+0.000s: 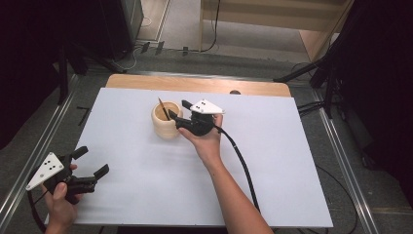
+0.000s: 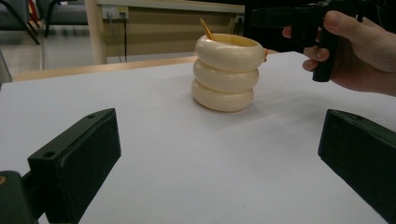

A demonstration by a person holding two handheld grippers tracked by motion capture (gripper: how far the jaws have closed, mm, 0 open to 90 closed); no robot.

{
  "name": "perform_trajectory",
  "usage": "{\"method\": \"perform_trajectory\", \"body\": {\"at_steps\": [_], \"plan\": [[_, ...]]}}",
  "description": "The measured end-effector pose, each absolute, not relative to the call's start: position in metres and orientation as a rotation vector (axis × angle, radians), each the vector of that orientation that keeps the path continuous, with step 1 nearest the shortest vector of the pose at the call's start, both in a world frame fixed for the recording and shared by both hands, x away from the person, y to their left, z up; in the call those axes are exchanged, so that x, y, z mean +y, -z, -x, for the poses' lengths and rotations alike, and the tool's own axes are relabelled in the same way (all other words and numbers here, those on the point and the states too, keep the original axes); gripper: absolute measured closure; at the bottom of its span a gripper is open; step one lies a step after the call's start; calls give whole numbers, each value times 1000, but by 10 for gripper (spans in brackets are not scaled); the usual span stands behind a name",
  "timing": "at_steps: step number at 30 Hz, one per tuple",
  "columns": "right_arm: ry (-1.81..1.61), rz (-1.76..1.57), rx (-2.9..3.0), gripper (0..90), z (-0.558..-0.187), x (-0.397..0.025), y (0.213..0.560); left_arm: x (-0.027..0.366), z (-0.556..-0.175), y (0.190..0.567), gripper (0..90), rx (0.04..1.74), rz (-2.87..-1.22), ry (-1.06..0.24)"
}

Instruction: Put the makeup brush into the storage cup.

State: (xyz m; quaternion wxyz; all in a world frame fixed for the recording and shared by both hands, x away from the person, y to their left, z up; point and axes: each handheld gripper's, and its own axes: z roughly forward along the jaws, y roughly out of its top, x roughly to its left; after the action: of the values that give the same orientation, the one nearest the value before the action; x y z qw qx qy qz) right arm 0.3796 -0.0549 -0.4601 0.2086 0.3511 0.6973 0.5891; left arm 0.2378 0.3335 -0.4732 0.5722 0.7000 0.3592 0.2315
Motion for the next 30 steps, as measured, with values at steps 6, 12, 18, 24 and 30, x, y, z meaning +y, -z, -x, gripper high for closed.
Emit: {"method": "perform_trajectory", "body": {"at_steps": [6, 12, 18, 24, 30], "plan": [[-1622, -978, 1925, 295, -374, -71, 462, 332, -238, 473, 0, 838, -1648, -545], [-1618, -985, 1916, 270, -367, -88, 465, 331, -238, 474, 0, 839, -1653, -542], [-1599, -972, 1936, 253, -358, -101, 469, 330, -238, 474, 0, 838, -1656, -542], [-1604, -995, 1940, 239, -347, -118, 470, 330, -238, 474, 0, 834, -1658, -541], [-1600, -1019, 1934, 211, -335, -135, 472, 330, -238, 474, 0, 837, -1658, -543]]}}
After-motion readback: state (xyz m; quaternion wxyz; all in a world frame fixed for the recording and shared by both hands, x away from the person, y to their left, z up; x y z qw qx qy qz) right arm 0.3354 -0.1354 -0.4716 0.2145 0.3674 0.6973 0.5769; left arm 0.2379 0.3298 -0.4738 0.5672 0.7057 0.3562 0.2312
